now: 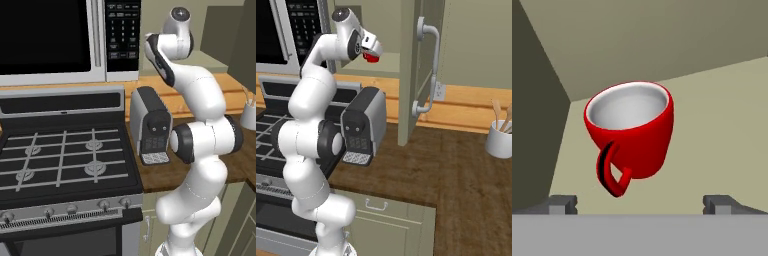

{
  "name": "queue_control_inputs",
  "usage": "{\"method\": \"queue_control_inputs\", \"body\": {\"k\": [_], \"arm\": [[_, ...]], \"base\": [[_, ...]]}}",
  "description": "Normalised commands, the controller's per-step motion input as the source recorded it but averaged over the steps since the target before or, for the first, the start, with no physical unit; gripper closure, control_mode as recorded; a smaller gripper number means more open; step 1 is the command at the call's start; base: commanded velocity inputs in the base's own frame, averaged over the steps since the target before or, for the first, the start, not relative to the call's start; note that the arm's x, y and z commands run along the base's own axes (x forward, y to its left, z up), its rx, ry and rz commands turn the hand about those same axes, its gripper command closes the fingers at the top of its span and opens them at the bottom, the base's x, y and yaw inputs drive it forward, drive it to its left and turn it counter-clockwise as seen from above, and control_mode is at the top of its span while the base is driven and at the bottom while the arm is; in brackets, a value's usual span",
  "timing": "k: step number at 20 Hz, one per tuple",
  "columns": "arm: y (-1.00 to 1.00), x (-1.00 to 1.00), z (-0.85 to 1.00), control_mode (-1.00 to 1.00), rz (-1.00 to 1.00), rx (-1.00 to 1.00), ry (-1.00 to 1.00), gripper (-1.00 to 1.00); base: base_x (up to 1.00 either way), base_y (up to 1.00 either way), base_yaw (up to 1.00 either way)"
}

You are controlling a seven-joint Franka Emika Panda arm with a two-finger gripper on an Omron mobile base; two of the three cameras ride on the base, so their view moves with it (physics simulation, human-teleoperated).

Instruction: Gather all objects into one cabinet and sort the glasses and bowls to opposite sides.

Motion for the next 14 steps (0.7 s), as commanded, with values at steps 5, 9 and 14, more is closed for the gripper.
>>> {"method": "queue_control_inputs", "body": {"k": [5, 9, 14], "arm": [[0.21, 0.01, -0.02, -1.0, 0.13, 0.01, -0.03, -1.0], [0.0, 0.17, -0.22, -1.0, 0.0, 0.0, -0.03, -1.0], [0.0, 0.26, -0.12, -1.0, -0.01, 0.0, 0.0, -1.0]], "base": [[0.0, 0.0, 0.0], [0.0, 0.0, 0.0], [0.0, 0.0, 0.0]]}}
